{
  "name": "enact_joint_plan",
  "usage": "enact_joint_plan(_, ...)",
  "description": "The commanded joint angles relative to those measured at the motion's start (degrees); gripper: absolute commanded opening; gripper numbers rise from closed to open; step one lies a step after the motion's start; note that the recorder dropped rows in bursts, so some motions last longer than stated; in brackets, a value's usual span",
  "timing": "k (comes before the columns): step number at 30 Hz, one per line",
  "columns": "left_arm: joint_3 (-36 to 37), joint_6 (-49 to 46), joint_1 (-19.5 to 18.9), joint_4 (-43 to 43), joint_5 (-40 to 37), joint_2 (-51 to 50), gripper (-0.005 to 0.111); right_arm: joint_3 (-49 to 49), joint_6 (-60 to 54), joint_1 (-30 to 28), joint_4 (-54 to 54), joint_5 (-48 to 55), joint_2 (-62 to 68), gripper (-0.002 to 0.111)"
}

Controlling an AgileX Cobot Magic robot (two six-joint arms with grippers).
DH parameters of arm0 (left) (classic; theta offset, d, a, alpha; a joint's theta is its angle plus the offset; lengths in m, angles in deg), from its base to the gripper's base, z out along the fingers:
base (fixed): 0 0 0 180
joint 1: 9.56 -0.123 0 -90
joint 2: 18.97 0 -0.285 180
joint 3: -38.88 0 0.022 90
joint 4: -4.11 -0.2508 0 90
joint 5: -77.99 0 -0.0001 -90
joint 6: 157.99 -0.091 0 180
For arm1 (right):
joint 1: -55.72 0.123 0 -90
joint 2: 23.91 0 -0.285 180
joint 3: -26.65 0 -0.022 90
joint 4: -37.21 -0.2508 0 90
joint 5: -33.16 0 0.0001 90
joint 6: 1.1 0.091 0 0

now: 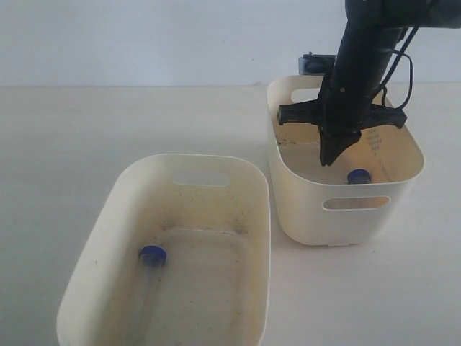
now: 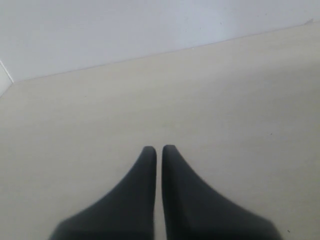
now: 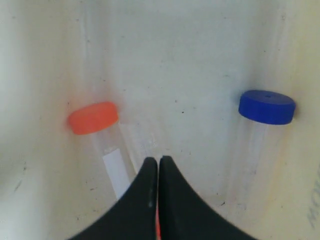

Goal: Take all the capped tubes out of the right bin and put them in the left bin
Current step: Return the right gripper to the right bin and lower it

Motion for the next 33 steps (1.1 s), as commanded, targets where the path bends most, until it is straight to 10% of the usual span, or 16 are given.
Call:
enact_joint_plan(1, -0.21, 0.54, 0.08, 0.18, 0.18, -0.03, 0.004, 0.18, -0.55, -0.1, 0.47, -0.67, 0.51, 0.0)
enact_joint_plan(21, -0.21, 0.54, 0.08, 0.18, 0.18, -0.03, 0.004, 0.1, -3.05, -0.1, 1.05, -4.94, 6.23, 0.001)
enact_joint_plan(28, -0.21, 0.54, 0.08, 0.18, 0.18, -0.03, 0.004, 0.1, -6.77, -0.1, -3.21, -1.15, 6.23, 0.06)
enact_joint_plan(33, -0.21, 0.54, 0.08, 0.18, 0.18, -0.03, 0.004, 0.1, -8.43, -0.1, -3.43, 1.79, 6.23, 0.066)
